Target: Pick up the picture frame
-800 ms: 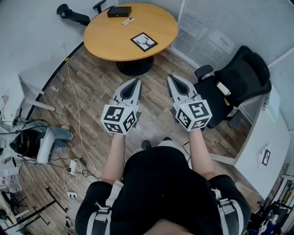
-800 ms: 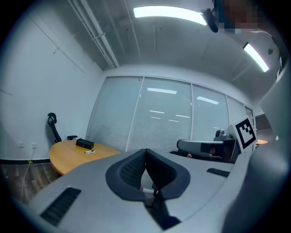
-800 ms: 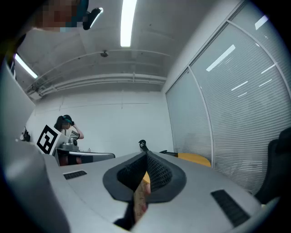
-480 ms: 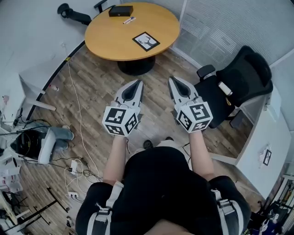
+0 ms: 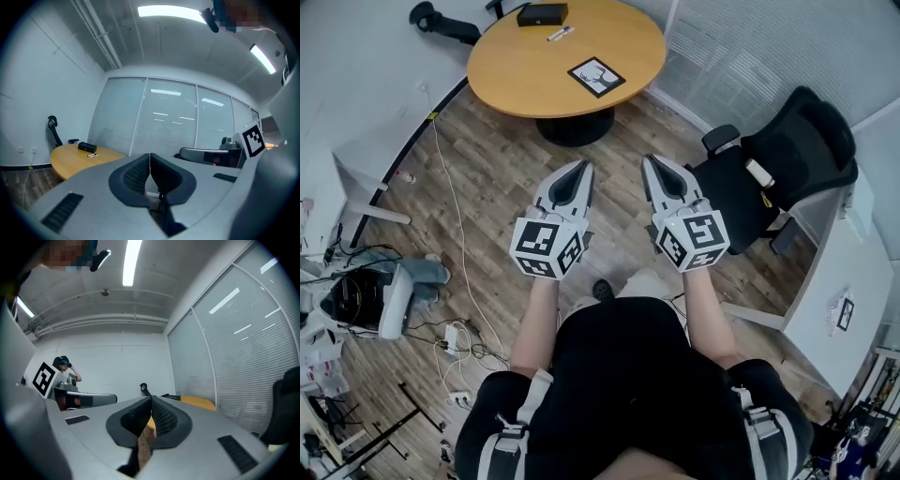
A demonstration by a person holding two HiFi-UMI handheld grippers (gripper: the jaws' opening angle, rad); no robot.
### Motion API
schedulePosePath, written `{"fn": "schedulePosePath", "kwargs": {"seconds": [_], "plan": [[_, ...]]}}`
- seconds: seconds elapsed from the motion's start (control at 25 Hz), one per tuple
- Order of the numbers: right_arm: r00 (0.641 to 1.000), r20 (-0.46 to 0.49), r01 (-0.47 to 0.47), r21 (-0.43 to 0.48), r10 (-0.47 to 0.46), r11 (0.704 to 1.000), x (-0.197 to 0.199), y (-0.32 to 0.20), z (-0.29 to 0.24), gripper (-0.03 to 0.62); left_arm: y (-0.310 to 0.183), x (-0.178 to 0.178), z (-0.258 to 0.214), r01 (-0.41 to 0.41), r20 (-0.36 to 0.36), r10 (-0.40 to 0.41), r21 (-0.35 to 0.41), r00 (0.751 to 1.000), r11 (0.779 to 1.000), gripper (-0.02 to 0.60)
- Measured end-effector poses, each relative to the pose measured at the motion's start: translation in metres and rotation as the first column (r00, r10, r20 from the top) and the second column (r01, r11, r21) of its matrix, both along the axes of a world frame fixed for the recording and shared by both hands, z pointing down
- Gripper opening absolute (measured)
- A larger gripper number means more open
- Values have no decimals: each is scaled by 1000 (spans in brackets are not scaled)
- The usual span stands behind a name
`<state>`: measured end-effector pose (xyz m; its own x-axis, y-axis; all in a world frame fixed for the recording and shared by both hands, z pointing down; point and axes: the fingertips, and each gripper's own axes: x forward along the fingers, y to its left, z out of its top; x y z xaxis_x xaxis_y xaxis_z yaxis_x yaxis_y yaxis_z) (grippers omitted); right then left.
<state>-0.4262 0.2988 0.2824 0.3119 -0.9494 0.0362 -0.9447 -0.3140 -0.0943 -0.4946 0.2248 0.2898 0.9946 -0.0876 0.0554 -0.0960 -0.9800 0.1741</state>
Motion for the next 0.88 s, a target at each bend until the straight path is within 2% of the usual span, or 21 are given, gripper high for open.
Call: {"fn": "schedulePosePath", "kwargs": {"seconds": [0.16, 0.4, 0.6, 0.64, 0.88], "plan": [[1000, 8, -3, -18, 3, 1000, 15, -3, 10, 17, -4, 17, 10, -10, 6, 10, -8, 1000, 1000, 23], [999, 35, 36, -33, -35, 999, 72, -21, 32, 17, -13, 77, 26, -16, 31, 16, 5, 999, 1000, 25], [997, 51, 66, -2, -65, 998, 131, -53, 26, 17, -36, 135, 24, -6, 40, 5, 27, 999, 1000, 25], [995, 55, 80, 5, -80, 997, 144, -59, 24, 35, -39, 148, 24, 0, 42, -1, 32, 999, 999, 25], [985, 60, 160, 21, -161, 987, 231, -90, 15, 61, -63, 233, 22, 67, 60, -70, 52, 996, 996, 42]]}}
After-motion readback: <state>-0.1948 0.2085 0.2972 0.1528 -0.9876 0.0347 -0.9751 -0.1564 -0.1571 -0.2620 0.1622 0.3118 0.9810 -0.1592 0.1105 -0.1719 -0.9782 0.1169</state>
